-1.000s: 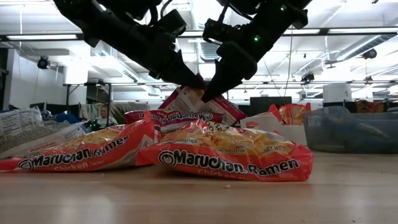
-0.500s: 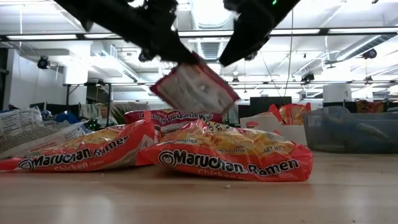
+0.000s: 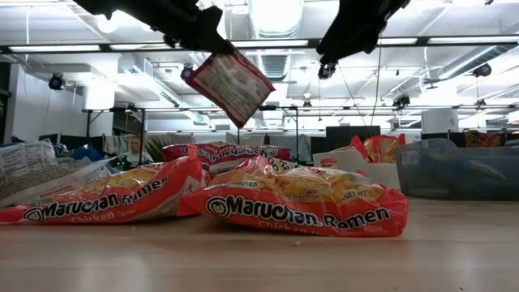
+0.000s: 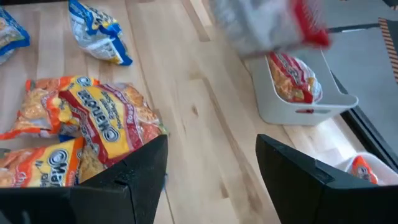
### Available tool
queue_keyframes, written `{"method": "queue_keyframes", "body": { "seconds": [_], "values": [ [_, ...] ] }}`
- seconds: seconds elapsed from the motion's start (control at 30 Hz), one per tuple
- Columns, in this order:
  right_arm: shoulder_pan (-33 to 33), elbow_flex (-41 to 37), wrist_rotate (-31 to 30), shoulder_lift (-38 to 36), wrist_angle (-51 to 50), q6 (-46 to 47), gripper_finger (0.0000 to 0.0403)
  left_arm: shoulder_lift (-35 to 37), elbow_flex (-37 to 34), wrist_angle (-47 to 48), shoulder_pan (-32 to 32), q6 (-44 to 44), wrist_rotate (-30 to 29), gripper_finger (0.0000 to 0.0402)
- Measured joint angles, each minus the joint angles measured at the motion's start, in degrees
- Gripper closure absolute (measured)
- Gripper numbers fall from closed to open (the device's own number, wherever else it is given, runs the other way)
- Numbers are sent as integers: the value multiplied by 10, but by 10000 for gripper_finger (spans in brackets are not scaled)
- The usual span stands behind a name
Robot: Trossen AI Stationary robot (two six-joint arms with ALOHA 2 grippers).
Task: Sort Maruchan noodles
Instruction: Put the red noodle pack into the gray bin
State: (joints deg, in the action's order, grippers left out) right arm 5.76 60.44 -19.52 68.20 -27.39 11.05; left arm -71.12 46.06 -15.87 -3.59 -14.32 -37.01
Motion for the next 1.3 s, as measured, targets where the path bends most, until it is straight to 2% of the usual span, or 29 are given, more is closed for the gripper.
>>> {"method": "queue_keyframes", "body": {
  "seconds": [0.23,0.37,0.5,0.63,0.8,0.9,1.1,1.3],
  "values": [
    [0,-26,0,-2,2,13,170,0,41,25,-97,-43,8,401],
    [0,-37,0,-2,2,23,170,-29,84,92,-145,-32,46,401],
    [0,-42,0,-1,2,24,170,-69,139,174,-173,-3,50,401],
    [0,-45,0,-1,2,24,170,-120,196,262,-190,25,49,401],
    [0,-47,0,0,2,24,170,-182,268,360,-198,31,3,401],
    [0,-47,0,0,2,25,170,-216,308,405,-199,30,1,401],
    [0,-48,0,0,2,26,170,-278,366,469,-202,29,1,401],
    [0,-54,2,0,2,45,170,-313,385,490,-212,33,1,401]
  ]
}}
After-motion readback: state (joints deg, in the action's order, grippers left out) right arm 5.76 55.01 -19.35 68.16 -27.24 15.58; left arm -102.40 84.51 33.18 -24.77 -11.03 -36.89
